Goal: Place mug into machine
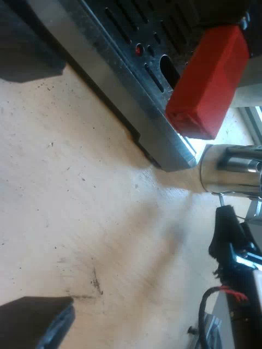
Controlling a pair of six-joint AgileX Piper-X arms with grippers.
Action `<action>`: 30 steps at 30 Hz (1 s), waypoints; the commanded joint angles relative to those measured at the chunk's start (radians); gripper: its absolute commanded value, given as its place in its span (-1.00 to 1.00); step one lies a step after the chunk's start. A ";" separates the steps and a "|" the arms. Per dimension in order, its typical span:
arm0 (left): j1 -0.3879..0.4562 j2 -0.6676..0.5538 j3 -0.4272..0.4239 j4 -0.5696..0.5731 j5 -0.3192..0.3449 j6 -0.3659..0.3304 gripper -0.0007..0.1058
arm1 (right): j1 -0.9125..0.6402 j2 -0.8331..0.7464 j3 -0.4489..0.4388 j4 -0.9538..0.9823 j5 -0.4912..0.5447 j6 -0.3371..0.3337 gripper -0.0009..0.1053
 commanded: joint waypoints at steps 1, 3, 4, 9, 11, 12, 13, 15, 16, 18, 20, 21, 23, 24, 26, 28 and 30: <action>-0.005 0.003 -0.001 -0.013 0.006 -0.012 0.56 | 0.001 0.026 -0.022 -0.020 -0.001 0.000 0.22; -0.005 0.003 -0.001 -0.013 0.006 -0.012 0.56 | 0.001 0.054 -0.039 -0.020 -0.001 0.000 0.22; -0.005 0.003 -0.001 -0.013 0.006 -0.012 0.56 | 0.001 0.061 -0.043 -0.020 -0.001 -0.002 0.22; -0.005 0.003 -0.001 -0.013 0.006 -0.012 0.56 | 0.001 0.098 -0.047 -0.050 -0.006 -0.002 0.22; -0.005 0.003 -0.001 -0.013 0.006 -0.012 0.56 | 0.000 0.104 -0.049 -0.056 -0.020 -0.009 0.22; -0.005 0.003 -0.001 -0.013 0.006 -0.012 0.56 | -0.001 0.107 -0.051 -0.059 -0.027 -0.022 0.22; -0.005 0.003 -0.001 -0.013 0.006 -0.012 0.56 | -0.001 0.109 -0.053 -0.059 -0.028 -0.025 0.22; -0.005 0.003 -0.001 -0.013 0.006 -0.012 0.56 | -0.010 0.115 -0.060 -0.064 -0.034 -0.026 0.22; -0.005 0.003 -0.001 -0.013 0.006 -0.012 0.56 | -0.011 0.116 -0.060 -0.065 -0.034 -0.026 0.22; -0.005 0.003 -0.001 -0.013 0.006 -0.012 0.56 | -0.021 0.122 -0.070 -0.082 -0.038 -0.025 0.22; -0.005 0.003 -0.001 -0.013 0.006 -0.012 0.56 | -0.024 0.126 -0.078 -0.082 -0.038 -0.025 0.21; -0.005 0.003 -0.001 -0.013 0.006 -0.012 0.56 | -0.024 0.130 -0.084 -0.082 -0.038 -0.025 0.19; -0.005 0.003 -0.001 -0.013 0.006 -0.012 0.56 | -0.024 0.139 -0.092 -0.082 -0.052 -0.025 0.17; -0.005 0.003 -0.001 -0.013 0.006 -0.012 0.56 | -0.024 0.145 -0.095 -0.082 -0.062 -0.025 0.17; -0.005 0.003 -0.001 -0.013 0.006 -0.012 0.56 | -0.024 0.153 -0.098 -0.082 -0.065 -0.025 0.17; -0.005 0.003 -0.001 -0.013 0.006 -0.012 0.56 | -0.024 0.161 -0.097 -0.082 -0.065 -0.025 0.17; -0.005 0.003 -0.001 -0.013 0.006 -0.012 0.56 | -0.024 0.163 -0.097 -0.082 -0.065 -0.025 0.17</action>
